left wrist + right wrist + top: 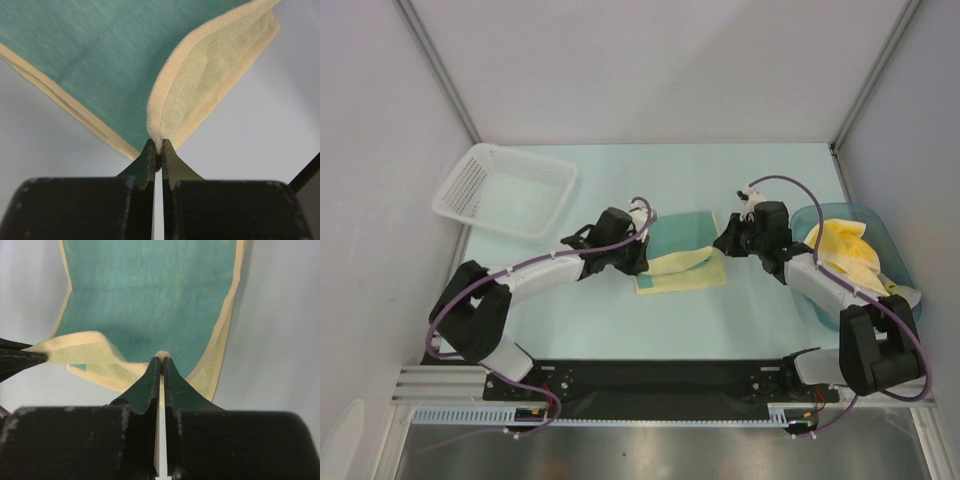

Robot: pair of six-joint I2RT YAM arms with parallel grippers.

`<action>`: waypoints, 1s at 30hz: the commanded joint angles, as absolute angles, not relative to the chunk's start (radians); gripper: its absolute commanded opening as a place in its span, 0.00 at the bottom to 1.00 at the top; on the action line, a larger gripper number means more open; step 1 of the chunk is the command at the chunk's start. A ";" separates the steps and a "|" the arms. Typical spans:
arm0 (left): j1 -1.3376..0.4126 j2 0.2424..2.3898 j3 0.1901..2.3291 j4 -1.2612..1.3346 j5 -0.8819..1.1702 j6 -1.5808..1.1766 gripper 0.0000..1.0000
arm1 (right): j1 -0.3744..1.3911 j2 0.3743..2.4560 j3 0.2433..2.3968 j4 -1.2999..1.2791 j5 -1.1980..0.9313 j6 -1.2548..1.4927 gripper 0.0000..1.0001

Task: Fold and stack the towels
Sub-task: Fold the towel

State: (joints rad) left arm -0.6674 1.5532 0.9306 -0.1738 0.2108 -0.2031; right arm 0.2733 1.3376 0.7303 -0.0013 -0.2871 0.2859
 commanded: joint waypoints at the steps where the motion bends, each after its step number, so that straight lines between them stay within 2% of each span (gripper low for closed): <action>1: -0.698 1.470 0.907 -0.130 0.115 -0.222 0.00 | 0.302 1.278 0.695 -0.036 -0.224 0.307 0.00; 9: -0.778 1.456 0.836 -0.135 0.008 -0.239 0.00 | 0.330 1.215 0.615 -0.136 -0.086 0.356 0.01; 12: -0.798 1.450 0.804 -0.123 -0.032 -0.265 0.02 | 0.333 1.210 0.589 -0.150 -0.098 0.382 0.07; 13: -0.804 1.447 0.790 -0.121 -0.040 -0.271 0.14 | 0.337 1.210 0.583 -0.155 -0.103 0.385 0.11; 14: -0.807 1.447 0.785 -0.123 -0.043 -0.272 0.21 | 0.342 1.207 0.577 -0.163 -0.098 0.385 0.18; 17: -0.822 1.442 0.790 -0.152 -0.060 -0.282 0.30 | 0.344 1.178 0.583 -0.201 -0.091 0.391 0.28; 19: -0.831 1.422 0.798 -0.178 -0.071 -0.305 0.44 | 0.344 1.160 0.600 -0.242 -0.089 0.393 0.31; 21: -0.831 1.399 0.807 -0.199 -0.084 -0.337 0.47 | 0.345 1.138 0.639 -0.290 -0.089 0.396 0.33; 23: -0.830 1.362 0.824 -0.216 -0.100 -0.350 0.57 | 0.344 1.137 0.669 -0.311 -0.097 0.396 0.36; 25: -0.819 1.353 0.860 -0.227 -0.106 -0.350 0.62 | 0.344 1.149 0.698 -0.310 -0.110 0.388 0.38; 30: -0.746 1.417 0.925 -0.245 -0.028 -0.374 0.59 | 0.333 1.268 0.710 -0.252 -0.140 0.365 0.34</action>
State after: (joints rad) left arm -0.7883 1.3960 0.8700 -0.2451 -0.0689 -0.3397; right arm 0.3374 1.2091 0.6857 -0.2668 -0.1188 0.3824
